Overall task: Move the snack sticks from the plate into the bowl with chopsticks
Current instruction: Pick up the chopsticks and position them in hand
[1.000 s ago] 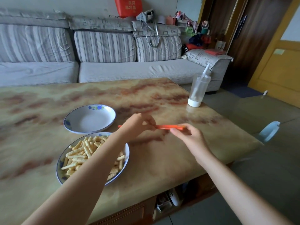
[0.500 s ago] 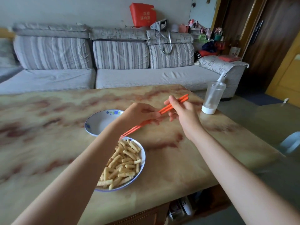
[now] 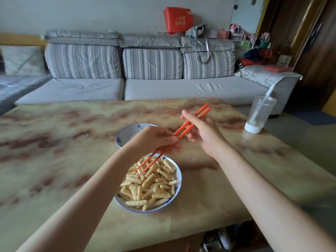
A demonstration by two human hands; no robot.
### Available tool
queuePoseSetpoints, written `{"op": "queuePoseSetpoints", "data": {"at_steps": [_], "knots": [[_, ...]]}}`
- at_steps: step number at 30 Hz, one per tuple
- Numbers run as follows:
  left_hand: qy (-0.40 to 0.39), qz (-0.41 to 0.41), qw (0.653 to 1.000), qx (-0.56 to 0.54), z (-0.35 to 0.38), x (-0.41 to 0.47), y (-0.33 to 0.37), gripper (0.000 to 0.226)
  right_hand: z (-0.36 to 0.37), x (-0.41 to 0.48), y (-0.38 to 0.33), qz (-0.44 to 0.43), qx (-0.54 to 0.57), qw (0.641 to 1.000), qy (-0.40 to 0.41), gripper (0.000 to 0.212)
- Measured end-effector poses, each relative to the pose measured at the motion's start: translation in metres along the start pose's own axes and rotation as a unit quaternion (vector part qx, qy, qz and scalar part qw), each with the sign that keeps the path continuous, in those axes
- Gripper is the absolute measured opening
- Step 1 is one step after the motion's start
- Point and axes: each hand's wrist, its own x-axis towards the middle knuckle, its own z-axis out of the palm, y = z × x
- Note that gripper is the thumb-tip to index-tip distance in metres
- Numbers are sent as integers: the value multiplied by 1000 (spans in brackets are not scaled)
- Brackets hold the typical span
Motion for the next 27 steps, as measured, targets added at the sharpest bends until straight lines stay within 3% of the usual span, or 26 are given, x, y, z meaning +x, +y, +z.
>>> {"op": "queuePoseSetpoints", "data": {"at_steps": [3,8,18,23,27], "knots": [[7,0,1000,3,-4,-4,0,5,7,-2,1,36,-19,997,-60,24],[28,-15,999,19,-12,-10,-6,4,13,-6,6,20,-47,991,-124,30],[29,-18,997,63,-18,-15,-14,5,14,1,24,-5,-84,982,-167,30],[20,-9,997,71,-18,-16,-14,3,13,3,27,34,-18,977,-211,33],[31,0,998,60,-20,-15,-12,2,17,2,30,27,10,981,-189,41]]}}
